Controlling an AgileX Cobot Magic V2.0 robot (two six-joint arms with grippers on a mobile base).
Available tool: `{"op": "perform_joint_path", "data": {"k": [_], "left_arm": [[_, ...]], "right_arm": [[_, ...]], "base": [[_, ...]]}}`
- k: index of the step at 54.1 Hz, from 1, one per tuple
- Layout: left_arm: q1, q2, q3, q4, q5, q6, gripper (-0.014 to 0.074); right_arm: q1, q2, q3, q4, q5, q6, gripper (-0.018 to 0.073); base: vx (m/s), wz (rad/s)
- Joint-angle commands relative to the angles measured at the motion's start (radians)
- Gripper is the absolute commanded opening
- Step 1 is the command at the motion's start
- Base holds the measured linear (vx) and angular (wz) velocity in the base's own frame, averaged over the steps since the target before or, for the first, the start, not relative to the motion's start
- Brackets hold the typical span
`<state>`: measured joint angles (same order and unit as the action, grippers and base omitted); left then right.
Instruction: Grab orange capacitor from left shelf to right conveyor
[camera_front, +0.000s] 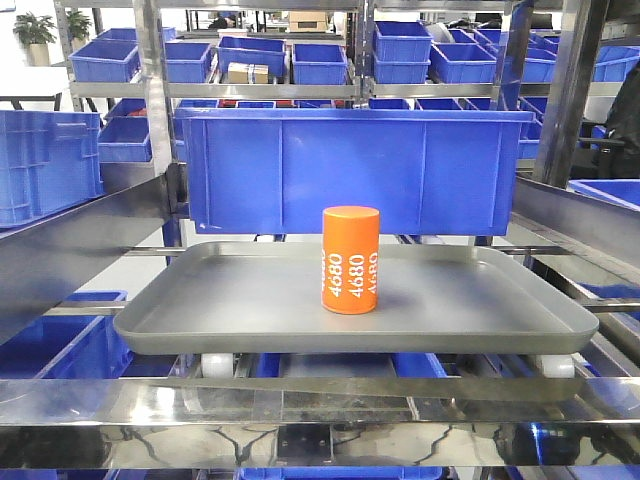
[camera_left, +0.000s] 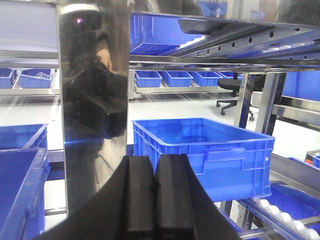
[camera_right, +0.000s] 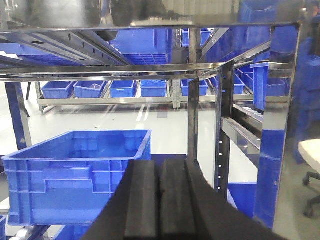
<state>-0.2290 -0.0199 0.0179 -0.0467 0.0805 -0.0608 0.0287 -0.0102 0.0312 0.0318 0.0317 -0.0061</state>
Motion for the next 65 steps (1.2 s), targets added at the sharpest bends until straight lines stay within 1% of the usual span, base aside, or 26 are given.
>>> {"op": "perform_joint_path", "data": {"k": [1, 18, 22, 29, 32, 36, 43, 49, 52, 59, 65], "left_arm": [[-0.008, -0.004, -0.030, -0.005, -0.080, -0.006, -0.0006], [-0.008, -0.004, -0.030, -0.005, -0.080, -0.006, -0.0006], [-0.008, -0.004, -0.030, -0.005, -0.080, -0.006, -0.0006], [-0.008, -0.004, -0.030, -0.005, -0.080, -0.006, -0.0006], [-0.008, -0.004, -0.030, -0.005, -0.080, -0.006, -0.0006], [-0.008, -0.004, -0.030, -0.005, -0.080, -0.006, -0.0006], [-0.008, -0.004, -0.030, -0.005, -0.080, -0.006, -0.0006], [-0.008, -0.004, -0.030, -0.005, -0.080, -0.006, -0.0006], [-0.008, -0.004, -0.030, -0.005, -0.080, -0.006, -0.0006], [-0.008, -0.004, -0.030, -0.005, -0.080, -0.006, -0.0006], [-0.008, -0.004, -0.030, -0.005, -0.080, -0.006, -0.0006]], "right_arm": [[-0.005, -0.007, 0.010, -0.002, -0.082, -0.011, -0.0012], [-0.005, -0.007, 0.010, -0.001, -0.088, -0.011, -0.0012], [-0.005, -0.007, 0.007, 0.002, -0.153, -0.010, -0.0012], [-0.005, -0.007, -0.028, 0.001, -0.320, 0.000, -0.0012], [-0.005, -0.007, -0.083, -0.002, -0.325, 0.000, -0.0012], [-0.005, 0.001, -0.192, -0.010, -0.270, -0.014, -0.0012], [-0.005, 0.088, -0.479, -0.060, -0.101, -0.068, -0.0012], [-0.005, 0.258, -0.736, -0.100, 0.051, -0.123, -0.0012], [-0.005, 0.360, -0.866, -0.109, 0.124, -0.131, -0.0012], [-0.005, 0.544, -1.056, -0.108, 0.237, -0.131, -0.0012], [-0.005, 0.648, -1.125, -0.096, 0.270, -0.114, -0.0012]], "base": [[0.00, 0.00], [0.00, 0.00], [0.00, 0.00], [0.00, 0.00], [0.00, 0.00], [0.00, 0.00], [0.00, 0.00], [0.00, 0.00], [0.00, 0.00], [0.00, 0.00], [0.00, 0.00]]}}
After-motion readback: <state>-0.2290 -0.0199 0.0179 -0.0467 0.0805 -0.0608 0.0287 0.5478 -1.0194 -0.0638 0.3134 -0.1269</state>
